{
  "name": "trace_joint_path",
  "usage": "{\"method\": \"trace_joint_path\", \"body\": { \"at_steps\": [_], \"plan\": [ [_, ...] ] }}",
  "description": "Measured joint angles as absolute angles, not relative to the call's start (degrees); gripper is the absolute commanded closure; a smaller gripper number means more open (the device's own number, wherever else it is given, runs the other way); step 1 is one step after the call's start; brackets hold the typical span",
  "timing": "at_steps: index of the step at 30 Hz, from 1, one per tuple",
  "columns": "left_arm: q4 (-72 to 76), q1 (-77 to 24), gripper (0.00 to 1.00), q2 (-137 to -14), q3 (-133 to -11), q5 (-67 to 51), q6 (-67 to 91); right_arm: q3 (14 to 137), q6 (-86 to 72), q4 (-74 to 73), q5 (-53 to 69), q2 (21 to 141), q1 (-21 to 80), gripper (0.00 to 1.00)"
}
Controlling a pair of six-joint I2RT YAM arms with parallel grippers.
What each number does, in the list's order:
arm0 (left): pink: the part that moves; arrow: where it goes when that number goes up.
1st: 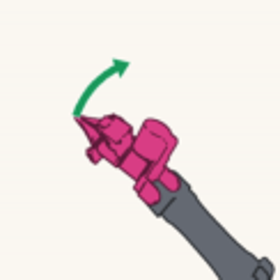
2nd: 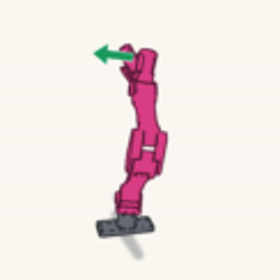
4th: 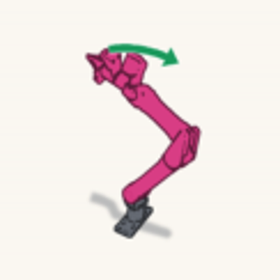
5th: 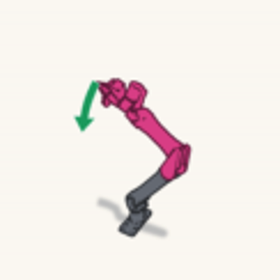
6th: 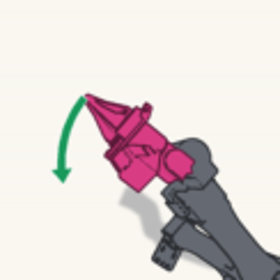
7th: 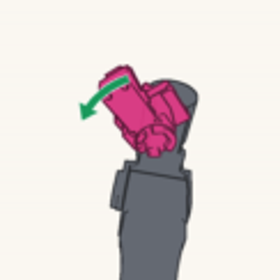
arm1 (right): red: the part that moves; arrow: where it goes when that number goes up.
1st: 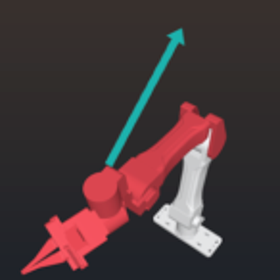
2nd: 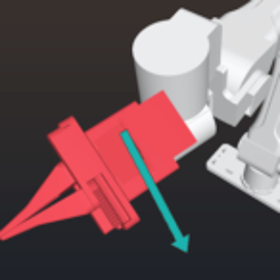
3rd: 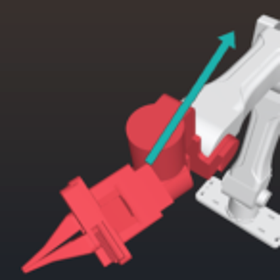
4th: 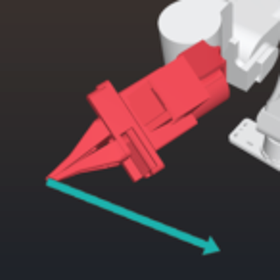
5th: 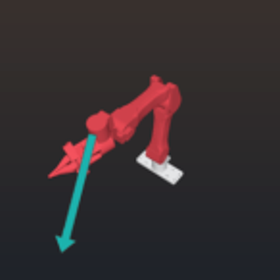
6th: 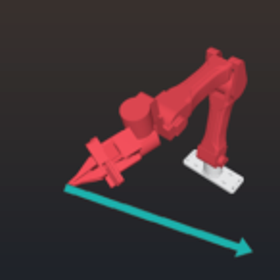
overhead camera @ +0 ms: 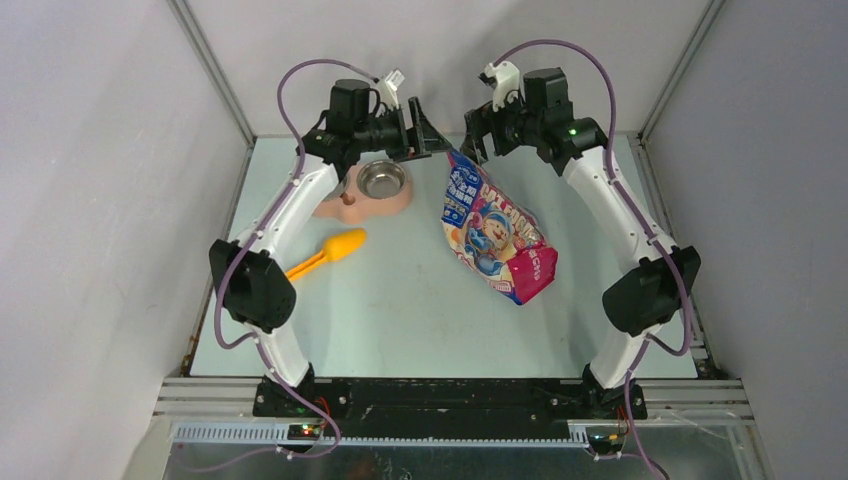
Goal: Serve the pet food
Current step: Open the pet food bag at the center of the board.
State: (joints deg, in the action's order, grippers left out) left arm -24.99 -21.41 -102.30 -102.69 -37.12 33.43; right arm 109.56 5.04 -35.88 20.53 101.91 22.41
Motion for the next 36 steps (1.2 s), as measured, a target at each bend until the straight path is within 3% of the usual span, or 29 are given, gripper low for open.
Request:
{"method": "trace_joint_path", "body": {
  "at_steps": [36],
  "plan": [
    [-25.0, -21.3, 0.21, -102.3, -102.7, -36.6, 33.5, 107.5, 5.6, -33.9, 20.8, 101.9, 21.8, 0.07]
  ]
}}
